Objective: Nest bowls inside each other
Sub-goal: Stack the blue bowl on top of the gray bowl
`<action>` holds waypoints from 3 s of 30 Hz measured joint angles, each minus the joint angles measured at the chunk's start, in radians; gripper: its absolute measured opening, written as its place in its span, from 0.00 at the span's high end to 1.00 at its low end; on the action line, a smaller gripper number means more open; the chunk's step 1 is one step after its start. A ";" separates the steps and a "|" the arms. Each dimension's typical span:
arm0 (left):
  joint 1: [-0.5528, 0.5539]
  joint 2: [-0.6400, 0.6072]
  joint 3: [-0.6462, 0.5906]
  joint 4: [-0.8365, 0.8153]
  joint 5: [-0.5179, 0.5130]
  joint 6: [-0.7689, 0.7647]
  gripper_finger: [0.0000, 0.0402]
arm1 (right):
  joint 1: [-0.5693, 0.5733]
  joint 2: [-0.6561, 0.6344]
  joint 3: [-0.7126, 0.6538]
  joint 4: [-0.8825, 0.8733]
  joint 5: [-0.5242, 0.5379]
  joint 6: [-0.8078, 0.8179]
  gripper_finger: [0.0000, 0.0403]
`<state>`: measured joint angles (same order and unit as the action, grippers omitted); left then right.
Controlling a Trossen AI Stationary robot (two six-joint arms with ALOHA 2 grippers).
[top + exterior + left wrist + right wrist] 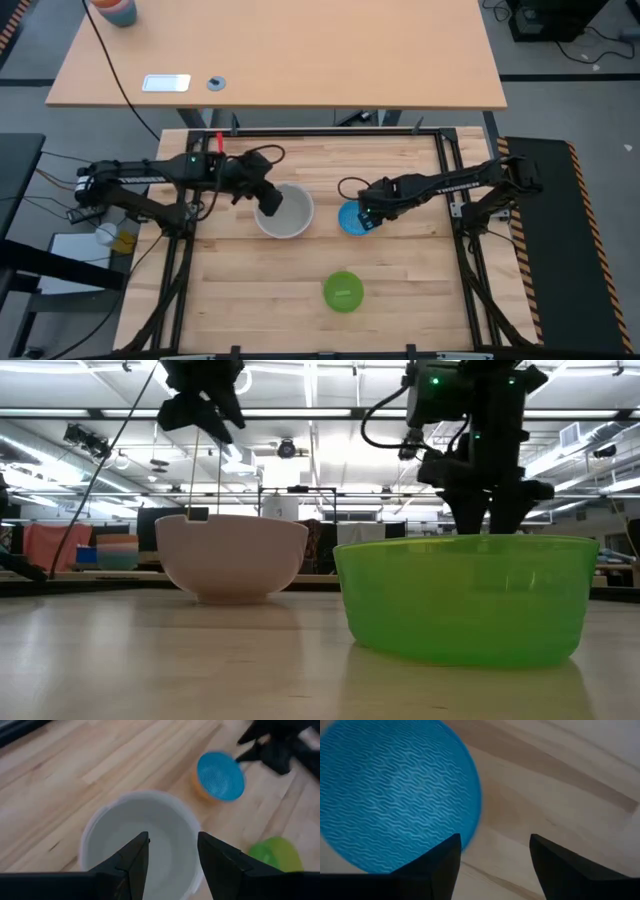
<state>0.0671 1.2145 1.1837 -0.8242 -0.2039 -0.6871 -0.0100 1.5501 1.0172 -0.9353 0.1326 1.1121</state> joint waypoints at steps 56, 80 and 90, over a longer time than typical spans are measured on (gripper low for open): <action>-0.290 0.175 0.000 -0.089 -0.134 -0.342 0.57 | -0.050 0.003 -0.274 0.602 -0.008 -0.141 0.50; -0.231 0.086 0.000 -0.222 -0.196 -0.120 0.57 | 0.012 0.073 -0.272 0.679 0.051 0.043 0.76; -0.215 -0.069 0.001 -0.363 -0.270 0.026 0.57 | 0.089 0.128 -0.268 0.797 0.065 0.272 0.86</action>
<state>-0.1482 1.1454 1.1843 -1.1877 -0.4743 -0.6613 0.0794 1.6784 0.7488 -0.1380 0.1979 1.3845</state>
